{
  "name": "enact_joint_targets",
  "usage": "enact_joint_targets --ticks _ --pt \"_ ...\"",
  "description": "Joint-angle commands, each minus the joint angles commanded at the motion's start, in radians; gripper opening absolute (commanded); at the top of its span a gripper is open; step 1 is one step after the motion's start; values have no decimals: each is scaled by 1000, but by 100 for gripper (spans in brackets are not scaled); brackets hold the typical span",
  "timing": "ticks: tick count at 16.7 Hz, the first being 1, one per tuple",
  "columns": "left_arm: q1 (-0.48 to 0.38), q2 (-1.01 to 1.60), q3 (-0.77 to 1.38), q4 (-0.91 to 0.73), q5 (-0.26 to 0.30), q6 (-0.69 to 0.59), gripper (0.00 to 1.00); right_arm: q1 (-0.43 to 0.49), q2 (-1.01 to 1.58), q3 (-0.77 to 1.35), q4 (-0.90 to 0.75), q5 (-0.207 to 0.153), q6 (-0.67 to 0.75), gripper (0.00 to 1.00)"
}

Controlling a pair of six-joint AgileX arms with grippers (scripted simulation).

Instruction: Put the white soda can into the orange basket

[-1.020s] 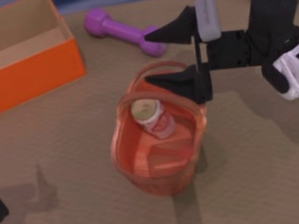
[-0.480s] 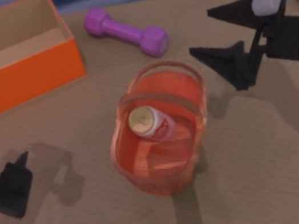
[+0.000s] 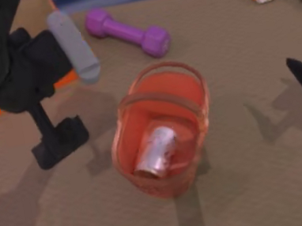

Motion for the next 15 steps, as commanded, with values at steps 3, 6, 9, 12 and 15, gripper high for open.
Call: enact_joint_targets --ticks 3,6,9,12,15 --pt "-79 271 274 -169 -8 145 100 -40 -307 -134 -143 140 3 100" --pt "-144 507 527 -302 -22 272 100 -73 -583 -235 -257 258 5 100" --pt "-190 683 723 -393 -39 368 100 -98 -796 -302 -338 349 9 100" --pt "-215 787 838 -442 -53 426 100 -113 -915 -338 -385 404 12 100" --pt "-221 813 866 -453 -57 440 100 -117 -942 -346 -397 417 14 100"
